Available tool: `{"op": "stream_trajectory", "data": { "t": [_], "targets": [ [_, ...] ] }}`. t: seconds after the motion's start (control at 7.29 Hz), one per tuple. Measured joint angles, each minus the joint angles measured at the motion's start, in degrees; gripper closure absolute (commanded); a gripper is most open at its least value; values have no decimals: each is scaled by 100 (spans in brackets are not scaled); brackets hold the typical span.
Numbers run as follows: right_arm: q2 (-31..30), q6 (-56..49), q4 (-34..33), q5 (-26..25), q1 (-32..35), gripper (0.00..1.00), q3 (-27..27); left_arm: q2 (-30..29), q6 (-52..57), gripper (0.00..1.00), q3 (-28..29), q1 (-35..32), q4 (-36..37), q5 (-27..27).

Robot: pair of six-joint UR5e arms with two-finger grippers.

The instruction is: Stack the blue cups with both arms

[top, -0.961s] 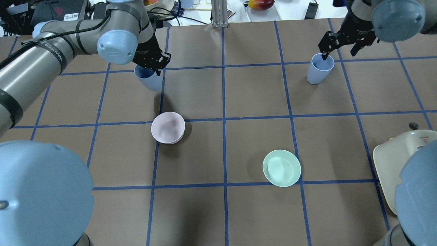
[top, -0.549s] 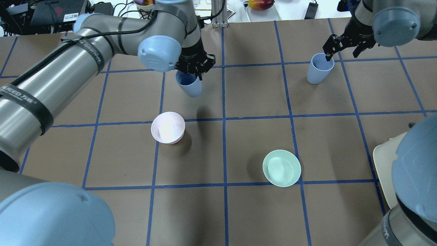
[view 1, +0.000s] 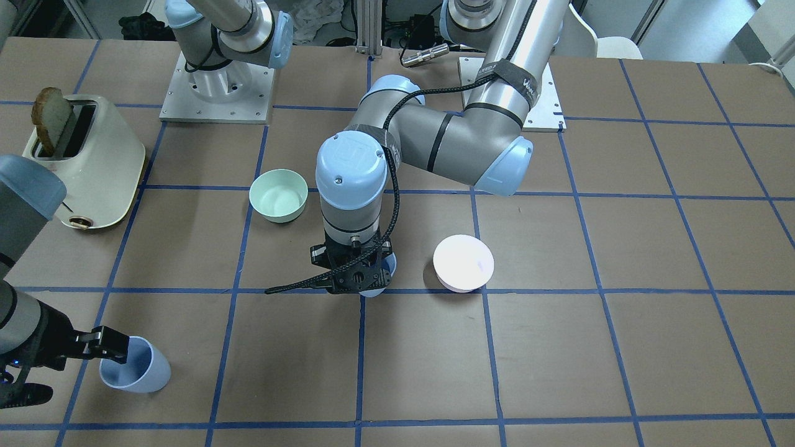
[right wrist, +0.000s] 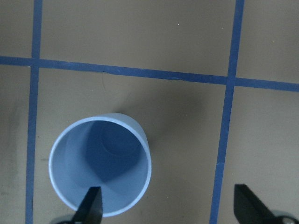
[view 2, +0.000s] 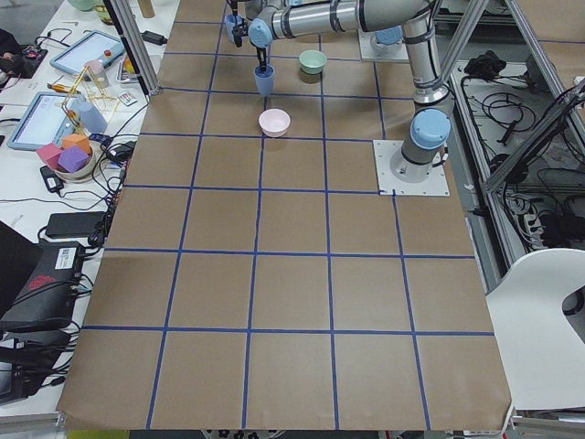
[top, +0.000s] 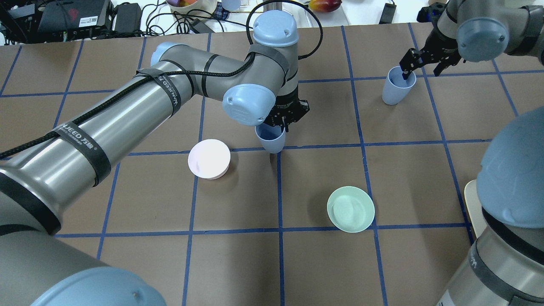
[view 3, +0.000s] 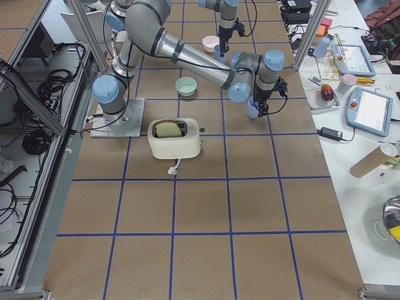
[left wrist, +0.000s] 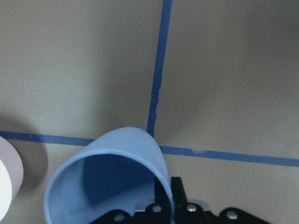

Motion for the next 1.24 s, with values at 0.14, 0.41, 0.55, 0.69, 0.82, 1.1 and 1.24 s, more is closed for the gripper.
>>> {"op": "stream_trajectory", "data": {
  "t": [0.14, 0.41, 0.55, 0.69, 0.82, 1.1, 1.24],
  "targets": [
    [100, -3, -4, 89, -2, 44, -23, -41, -102, 100, 9, -18, 145, -5],
    [206, -45, 4, 85, -2, 100, -33, -134, -191, 1, -14, -28, 327, -6],
    [220, -52, 50, 54, -2, 100, -37, -152, -175, 0, -30, -28, 317, 1],
    [213, -52, 159, -6, -2, 100, -49, -148, -168, 0, -28, -27, 301, 10],
    [183, -51, 337, -74, -2, 100, -71, -67, -163, 0, 7, -12, 189, 14],
    [-14, -48, 1022, -104, 1, 100, -247, 439, -67, 1, 363, 154, -712, 3],
    [-143, -40, 1486, -73, 17, 100, -433, 773, 162, 4, 676, 322, -1489, 2]
  ]
}}
